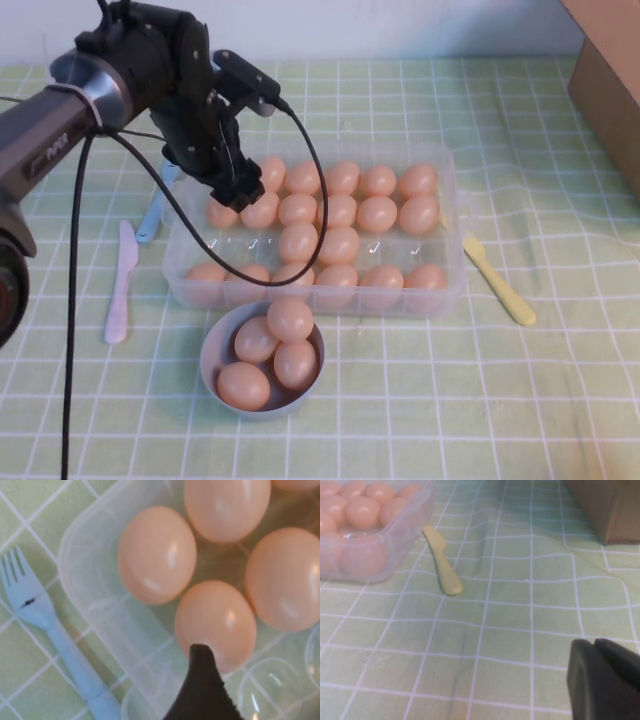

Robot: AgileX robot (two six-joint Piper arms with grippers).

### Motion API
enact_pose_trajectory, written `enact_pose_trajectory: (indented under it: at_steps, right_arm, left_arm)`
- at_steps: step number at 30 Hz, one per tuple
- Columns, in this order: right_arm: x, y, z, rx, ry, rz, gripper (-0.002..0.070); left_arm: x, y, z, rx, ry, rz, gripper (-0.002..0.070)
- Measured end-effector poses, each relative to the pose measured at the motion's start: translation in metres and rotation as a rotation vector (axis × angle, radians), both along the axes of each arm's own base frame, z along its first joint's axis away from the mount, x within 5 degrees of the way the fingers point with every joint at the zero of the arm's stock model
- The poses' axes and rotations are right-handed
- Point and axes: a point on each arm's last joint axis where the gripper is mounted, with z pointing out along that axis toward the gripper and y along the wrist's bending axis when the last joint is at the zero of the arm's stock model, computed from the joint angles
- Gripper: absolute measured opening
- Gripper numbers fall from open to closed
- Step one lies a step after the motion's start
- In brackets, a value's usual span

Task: Take an egg out of the egg box
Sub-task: Pick up the egg from the plastic box

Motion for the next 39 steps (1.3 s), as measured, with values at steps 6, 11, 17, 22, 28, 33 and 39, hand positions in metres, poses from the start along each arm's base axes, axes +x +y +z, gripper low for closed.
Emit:
enact_pose_trajectory:
  at_steps: [6,11,17,22,28,33,39]
  right_arm:
    - [0.0,0.0,0.0,0.0,0.0,0.0,-0.0017]
    - [0.0,0.0,0.0,0.0,0.0,0.0,-0.0017]
    - [0.0,0.0,0.0,0.0,0.0,0.0,-0.0017]
    - [0.0,0.0,0.0,0.0,0.0,0.0,-0.0017]
    - [0.0,0.0,0.0,0.0,0.0,0.0,-0.0017]
    - [0.0,0.0,0.0,0.0,0.0,0.0,-0.0017]
    - [0.0,0.0,0.0,0.0,0.0,0.0,-0.0017]
  left_arm:
    - [0.005,-0.001,-0.018,0.046,0.021,-0.058,0.0447]
    - [0.008,0.001,-0.02,0.086,-0.003,-0.075,0.0447]
    - [0.012,0.0,-0.019,0.079,-0.046,-0.08,0.0447]
    - [0.013,0.0,-0.023,0.079,-0.045,-0.081,0.0447]
    - [0.015,0.0,-0.034,0.094,-0.025,-0.083,0.0447]
    - [0.017,0.0,-0.034,0.097,-0.036,-0.086,0.0447]
    - [0.018,-0.001,-0.039,0.098,-0.032,-0.087,0.0447]
